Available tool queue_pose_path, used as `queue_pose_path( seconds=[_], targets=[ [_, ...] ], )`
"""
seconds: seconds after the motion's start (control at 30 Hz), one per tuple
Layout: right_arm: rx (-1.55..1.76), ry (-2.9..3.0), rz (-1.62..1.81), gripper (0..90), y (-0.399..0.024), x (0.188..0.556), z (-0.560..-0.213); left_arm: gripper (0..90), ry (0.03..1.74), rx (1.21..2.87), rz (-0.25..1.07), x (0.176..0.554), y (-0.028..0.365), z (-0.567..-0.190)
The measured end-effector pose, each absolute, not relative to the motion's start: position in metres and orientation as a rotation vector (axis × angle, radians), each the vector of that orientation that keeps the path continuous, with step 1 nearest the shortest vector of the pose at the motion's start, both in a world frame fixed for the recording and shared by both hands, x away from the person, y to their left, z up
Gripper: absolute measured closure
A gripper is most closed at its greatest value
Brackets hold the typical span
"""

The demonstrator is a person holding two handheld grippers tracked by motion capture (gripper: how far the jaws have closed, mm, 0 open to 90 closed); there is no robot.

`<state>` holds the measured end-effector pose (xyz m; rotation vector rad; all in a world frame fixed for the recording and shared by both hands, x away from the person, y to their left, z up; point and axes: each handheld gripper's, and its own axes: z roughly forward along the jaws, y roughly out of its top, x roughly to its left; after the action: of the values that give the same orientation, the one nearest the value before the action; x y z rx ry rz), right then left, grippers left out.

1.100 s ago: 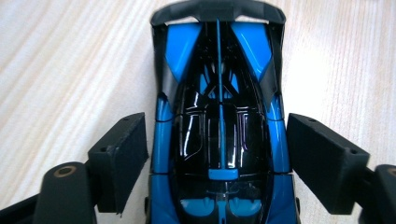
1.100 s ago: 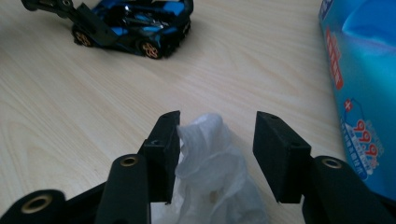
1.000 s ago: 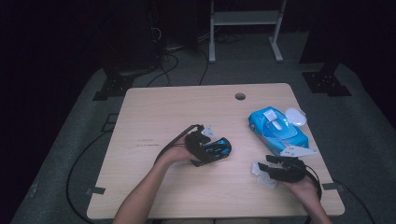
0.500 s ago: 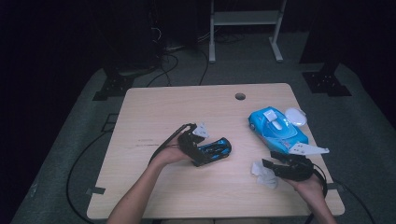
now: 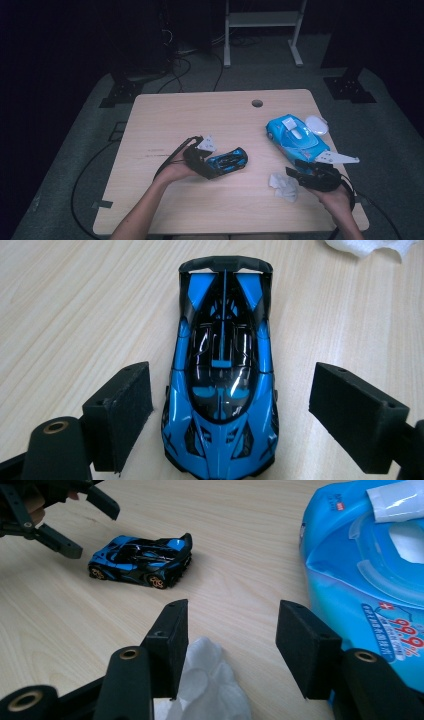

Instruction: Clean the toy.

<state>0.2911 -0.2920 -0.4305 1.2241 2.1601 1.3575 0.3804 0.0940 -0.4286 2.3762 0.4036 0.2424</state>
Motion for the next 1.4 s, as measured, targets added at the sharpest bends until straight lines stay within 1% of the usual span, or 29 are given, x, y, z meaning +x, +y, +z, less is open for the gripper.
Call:
queue_pose_path(
  seconds=[0.8, 1.4],
  targets=[
    [1.280, 2.117, 1.341, 46.1, -0.306, 0.292, -0.432, 15.5, 0.418, 2.338, 0.267, 0.357, 0.121, -0.431],
    [1.301, 2.101, 1.342, 45.6, -0.309, 0.290, -0.436, 14.4, 0.480, 2.317, 0.289, 0.336, 0.149, -0.441]
  ],
)
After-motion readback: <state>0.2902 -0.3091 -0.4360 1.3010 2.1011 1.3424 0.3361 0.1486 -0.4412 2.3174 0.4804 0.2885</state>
